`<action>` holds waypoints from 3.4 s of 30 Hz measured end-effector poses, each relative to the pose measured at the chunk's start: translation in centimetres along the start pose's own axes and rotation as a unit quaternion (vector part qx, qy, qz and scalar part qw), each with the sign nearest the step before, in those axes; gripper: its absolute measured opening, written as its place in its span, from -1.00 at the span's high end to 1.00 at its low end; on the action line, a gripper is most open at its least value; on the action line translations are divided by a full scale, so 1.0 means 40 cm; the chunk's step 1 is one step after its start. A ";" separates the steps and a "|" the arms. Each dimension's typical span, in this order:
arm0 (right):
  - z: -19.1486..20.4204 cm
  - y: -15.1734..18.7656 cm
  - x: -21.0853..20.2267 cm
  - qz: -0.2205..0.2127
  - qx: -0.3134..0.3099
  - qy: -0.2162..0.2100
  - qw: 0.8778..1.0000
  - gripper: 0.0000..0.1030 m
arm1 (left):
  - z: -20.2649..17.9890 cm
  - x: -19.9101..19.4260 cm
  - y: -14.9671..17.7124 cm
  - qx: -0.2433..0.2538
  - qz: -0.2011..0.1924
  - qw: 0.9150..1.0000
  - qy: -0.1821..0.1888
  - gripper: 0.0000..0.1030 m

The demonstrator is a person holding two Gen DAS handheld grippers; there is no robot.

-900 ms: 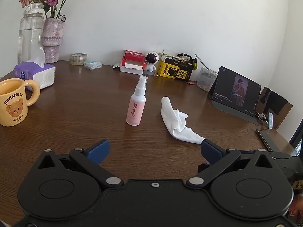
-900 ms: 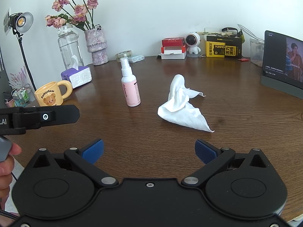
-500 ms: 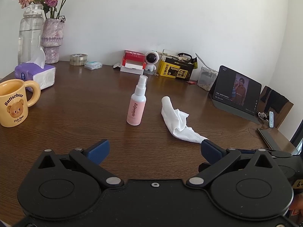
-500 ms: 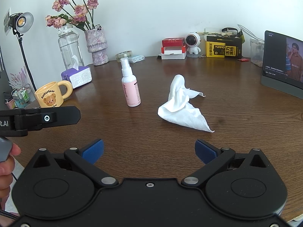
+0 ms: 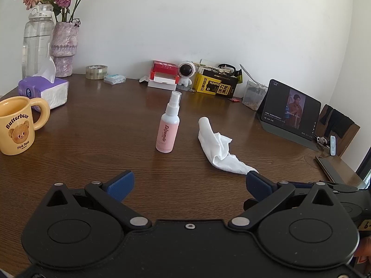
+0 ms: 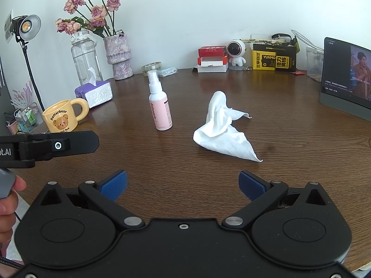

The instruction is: Clean container

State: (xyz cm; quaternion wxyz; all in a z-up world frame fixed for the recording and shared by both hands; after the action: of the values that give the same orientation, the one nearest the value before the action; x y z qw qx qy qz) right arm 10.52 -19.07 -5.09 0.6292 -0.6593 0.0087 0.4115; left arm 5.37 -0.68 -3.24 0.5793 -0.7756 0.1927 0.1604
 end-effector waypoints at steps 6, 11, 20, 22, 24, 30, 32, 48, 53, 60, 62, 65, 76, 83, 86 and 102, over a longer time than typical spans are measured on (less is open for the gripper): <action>0.000 -0.001 0.000 0.000 0.000 0.000 1.000 -1.00 | 0.001 0.000 -0.001 0.000 0.001 1.000 0.000 -1.00; 0.001 0.000 0.000 0.000 -0.001 0.000 1.000 -1.00 | 0.000 0.000 -0.001 0.000 0.000 1.000 0.000 -1.00; 0.001 -0.001 0.000 0.000 0.000 0.000 1.000 -1.00 | 0.000 -0.001 -0.002 -0.001 0.000 1.000 -0.002 -1.00; 0.001 0.000 0.000 0.000 0.000 0.000 1.000 -1.00 | -0.001 0.001 -0.003 -0.001 0.000 1.000 -0.002 -1.00; 0.002 0.000 0.000 0.000 -0.001 -0.001 1.000 -1.00 | 0.000 0.001 -0.002 -0.001 0.001 1.000 -0.001 -1.00; 0.002 0.000 0.000 0.001 -0.001 -0.001 1.000 -1.00 | 0.000 0.002 0.000 -0.002 0.002 1.000 -0.001 -1.00; 0.002 0.000 0.000 0.001 -0.001 -0.002 1.000 -1.00 | 0.000 0.002 -0.001 -0.002 0.002 1.000 -0.001 -1.00; 0.000 0.002 0.001 0.002 -0.001 -0.002 1.000 -1.00 | 0.001 0.008 0.001 -0.005 0.005 1.000 0.002 -1.00; 0.000 0.001 0.003 0.002 -0.002 0.000 1.000 -1.00 | 0.003 0.010 0.001 -0.007 0.006 1.000 0.004 -1.00; 0.001 0.001 0.004 0.002 -0.003 0.000 1.000 -1.00 | -0.003 0.014 0.003 -0.007 0.012 1.000 0.018 -1.00; 0.001 0.001 0.005 0.003 -0.004 0.000 1.000 -1.00 | -0.003 0.014 0.001 -0.007 0.010 1.000 0.019 -1.00; 0.000 0.000 0.005 0.003 -0.004 0.001 1.000 -1.00 | -0.003 0.015 0.000 -0.009 0.010 1.000 0.021 -1.00; -0.013 -0.003 0.005 0.001 0.002 0.005 1.000 -1.00 | 0.014 0.033 -0.044 -0.010 -0.014 1.000 0.009 -1.00; -0.021 -0.004 0.008 -0.001 0.004 0.005 1.000 -1.00 | 0.012 0.060 -0.091 -0.003 -0.041 0.999 0.012 -1.00; -0.026 -0.003 0.010 -0.002 0.005 0.005 1.000 -1.00 | 0.014 0.071 -0.107 -0.017 -0.054 0.998 0.021 -1.00; -0.053 0.006 0.024 0.000 0.019 0.001 1.000 -1.00 | 0.015 0.149 -0.179 0.012 -0.052 0.998 -0.015 -1.00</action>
State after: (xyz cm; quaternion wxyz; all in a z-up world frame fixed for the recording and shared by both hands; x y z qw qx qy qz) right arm 12.15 -20.41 -6.10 0.6417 -0.6474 0.0176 0.4109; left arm 14.03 1.05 -0.23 0.5988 -0.7752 0.1452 0.1395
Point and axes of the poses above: each gripper's, at about its wrist camera, not at the fingertips, and x roughly the way its jaws point, z to its left, y to its underside, the point moved 6 cm from there along x, roughly the way its jaws point, and after that the axes turned 3 degrees about -x, right-handed, at the moved point
